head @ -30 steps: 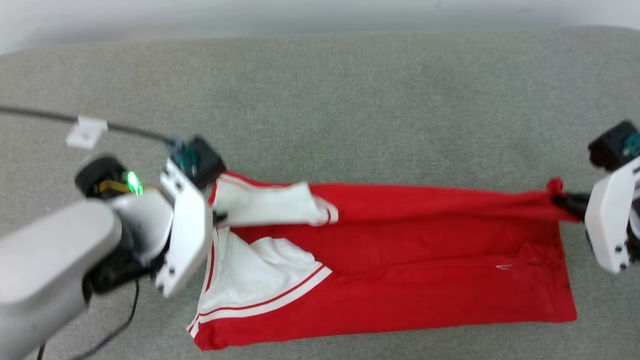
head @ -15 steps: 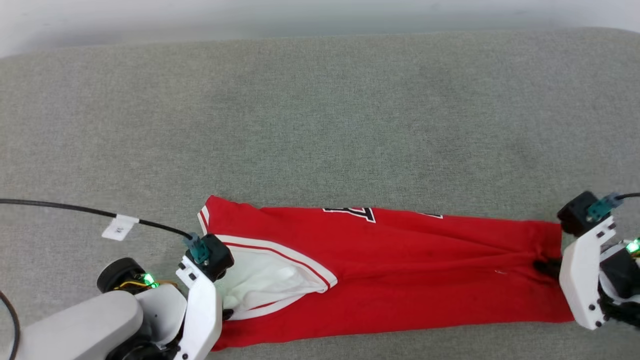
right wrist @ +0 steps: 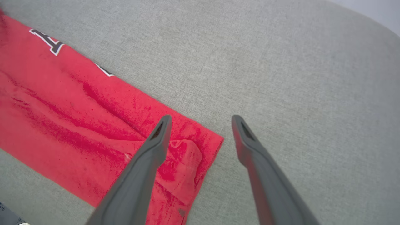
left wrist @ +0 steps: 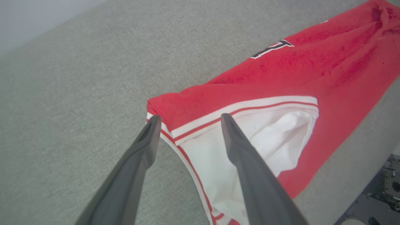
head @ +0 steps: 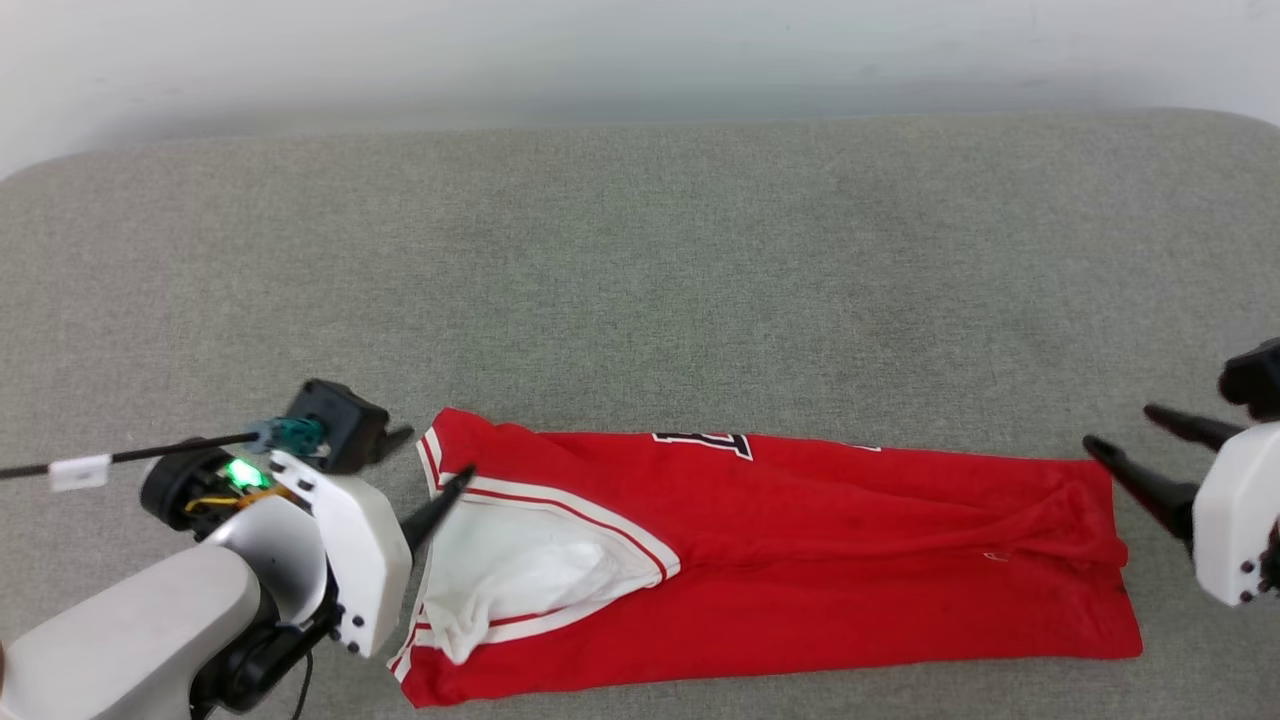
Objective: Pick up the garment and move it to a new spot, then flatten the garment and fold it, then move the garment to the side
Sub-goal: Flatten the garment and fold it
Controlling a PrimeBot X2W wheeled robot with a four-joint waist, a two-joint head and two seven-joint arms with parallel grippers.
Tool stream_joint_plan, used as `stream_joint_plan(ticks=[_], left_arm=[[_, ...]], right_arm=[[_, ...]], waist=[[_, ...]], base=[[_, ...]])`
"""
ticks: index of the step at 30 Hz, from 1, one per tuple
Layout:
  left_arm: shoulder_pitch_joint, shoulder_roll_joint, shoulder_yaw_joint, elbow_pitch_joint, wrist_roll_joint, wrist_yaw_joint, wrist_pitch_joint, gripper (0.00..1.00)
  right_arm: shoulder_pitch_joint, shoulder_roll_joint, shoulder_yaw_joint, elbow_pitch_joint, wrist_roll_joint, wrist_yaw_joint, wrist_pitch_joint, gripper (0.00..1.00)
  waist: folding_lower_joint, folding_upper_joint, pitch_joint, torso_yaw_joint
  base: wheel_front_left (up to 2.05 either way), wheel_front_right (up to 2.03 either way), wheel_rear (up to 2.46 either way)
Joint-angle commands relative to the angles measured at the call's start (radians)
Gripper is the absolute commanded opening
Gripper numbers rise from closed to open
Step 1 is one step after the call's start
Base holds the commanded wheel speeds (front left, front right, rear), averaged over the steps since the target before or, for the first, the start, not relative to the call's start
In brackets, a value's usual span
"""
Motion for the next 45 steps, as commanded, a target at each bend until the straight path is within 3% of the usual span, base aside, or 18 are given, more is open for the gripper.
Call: stream_joint_plan(ticks=[1,9,14,19,22,28,37,38,39,45], left_arm=[[0.021,-0.011,0.020,0.006,0.018,0.034,-0.056,1.00],[0.095,-0.062,0.119,0.048,0.107,0.234,-0.378,1.00],[0.146,-0.110,0.184,0.061,0.167,0.348,-0.432,1.00],[0.220,-0.185,0.327,0.034,0.281,0.412,-0.438,1.00],[0.282,-0.237,0.427,0.017,0.355,0.416,-0.437,1.00],[0.413,-0.339,0.608,-0.017,0.497,0.381,-0.437,1.00],[0.565,-0.477,0.786,-0.036,0.675,0.329,-0.437,1.00],[0.640,-0.547,0.860,-0.041,0.763,0.287,-0.437,1.00],[0.675,-0.582,0.897,-0.041,0.801,0.257,-0.437,1.00],[0.738,-0.648,0.972,-0.045,0.882,0.194,-0.437,1.00]], right_arm=[[0.024,-0.006,-0.033,-0.005,-0.006,-0.001,-0.030,1.00],[0.128,0.031,-0.207,0.038,-0.020,-0.001,-0.091,1.00],[0.181,0.076,-0.269,0.059,-0.003,-0.001,-0.060,1.00],[0.222,0.126,-0.295,0.086,0.028,-0.001,0.000,1.00],[0.247,0.154,-0.294,0.102,0.042,-0.001,0.037,1.00],[0.313,0.229,-0.248,0.128,0.103,0.001,0.132,1.00],[0.336,0.260,-0.181,0.079,0.149,0.006,0.190,1.00],[0.321,0.230,-0.184,0.069,0.155,0.005,0.191,0.00],[0.306,0.196,-0.209,0.077,0.149,-0.001,0.180,0.00],[0.260,0.098,-0.277,0.091,0.141,-0.001,0.191,0.00]], waist=[[0.0001,0.0000,-0.004,0.000],[0.0001,0.0000,0.003,-0.005],[0.0001,0.0000,0.014,0.000],[0.0001,0.0000,0.031,0.016],[0.0001,0.0000,0.040,0.027],[0.0001,0.0000,0.048,0.048],[0.0001,0.0000,0.043,0.054],[0.0001,0.0000,0.030,0.056],[0.0001,0.0000,0.018,0.057],[0.0001,0.0000,-0.022,0.058]], base=[[0.00,0.00,0.00],[0.00,0.00,0.00],[0.00,0.00,0.00],[0.00,0.00,0.00],[0.00,0.00,0.00],[0.00,0.00,0.00],[0.00,0.00,0.00],[0.00,0.00,0.00],[0.00,0.00,0.00],[0.00,0.00,0.00]])
